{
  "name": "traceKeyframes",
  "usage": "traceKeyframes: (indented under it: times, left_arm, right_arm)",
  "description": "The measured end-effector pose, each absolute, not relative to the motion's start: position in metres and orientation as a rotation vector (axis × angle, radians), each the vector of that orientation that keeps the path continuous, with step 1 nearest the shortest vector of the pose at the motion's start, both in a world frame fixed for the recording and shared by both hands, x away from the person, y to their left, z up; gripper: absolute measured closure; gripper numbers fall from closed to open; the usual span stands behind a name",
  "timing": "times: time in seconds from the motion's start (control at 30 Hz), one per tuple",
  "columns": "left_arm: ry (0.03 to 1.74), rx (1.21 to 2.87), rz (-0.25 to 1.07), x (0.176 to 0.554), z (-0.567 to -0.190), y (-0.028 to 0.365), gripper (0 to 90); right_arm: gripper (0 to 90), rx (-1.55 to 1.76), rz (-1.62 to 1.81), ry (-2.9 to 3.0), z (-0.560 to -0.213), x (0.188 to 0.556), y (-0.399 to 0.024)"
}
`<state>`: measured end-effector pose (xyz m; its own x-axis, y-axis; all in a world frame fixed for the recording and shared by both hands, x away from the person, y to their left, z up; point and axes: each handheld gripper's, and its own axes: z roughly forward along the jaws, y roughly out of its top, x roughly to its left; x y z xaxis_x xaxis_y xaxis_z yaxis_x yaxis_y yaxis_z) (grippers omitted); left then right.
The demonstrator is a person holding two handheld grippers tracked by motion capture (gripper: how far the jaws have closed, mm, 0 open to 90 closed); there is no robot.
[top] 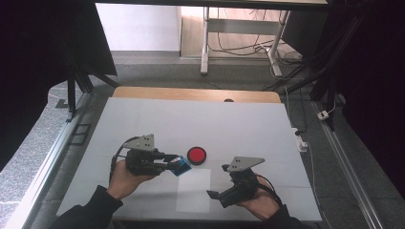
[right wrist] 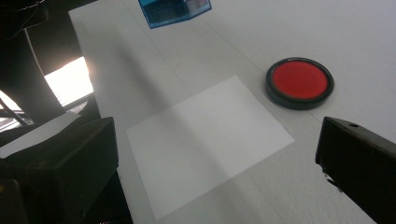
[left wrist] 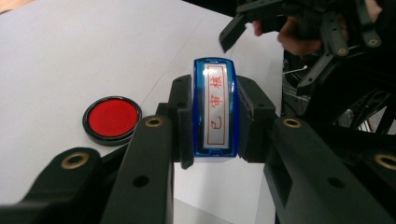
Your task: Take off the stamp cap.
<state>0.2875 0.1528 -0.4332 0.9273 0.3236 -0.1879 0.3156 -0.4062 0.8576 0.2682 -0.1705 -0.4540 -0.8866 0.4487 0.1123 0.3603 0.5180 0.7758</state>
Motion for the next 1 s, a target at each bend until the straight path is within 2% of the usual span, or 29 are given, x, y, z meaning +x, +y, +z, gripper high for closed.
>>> traceKeyframes:
  times: [0.57, 0.7, 0.93, 0.97, 1.0]
  left_arm:
    - [0.382, 2.011, -0.019, 0.287, -0.432, 0.149, 70.6]
    - [0.349, 2.005, -0.032, 0.287, -0.433, 0.147, 70.7]
    - [0.271, 2.014, -0.050, 0.285, -0.434, 0.143, 70.7]
    - [0.271, 2.014, -0.050, 0.285, -0.434, 0.143, 70.7]
    - [0.255, 2.016, -0.048, 0.285, -0.435, 0.142, 70.7]
  right_arm:
    - [0.0, 0.574, 1.354, 2.759, -0.456, 0.292, -0.134]
    - [7.5, 0.526, 1.353, 2.786, -0.456, 0.294, -0.128]
    - [29.2, 0.416, 1.389, 2.850, -0.454, 0.297, -0.119]
    - [29.2, 0.416, 1.389, 2.850, -0.454, 0.297, -0.119]
    - [35.4, 0.377, 1.421, 2.880, -0.455, 0.299, -0.116]
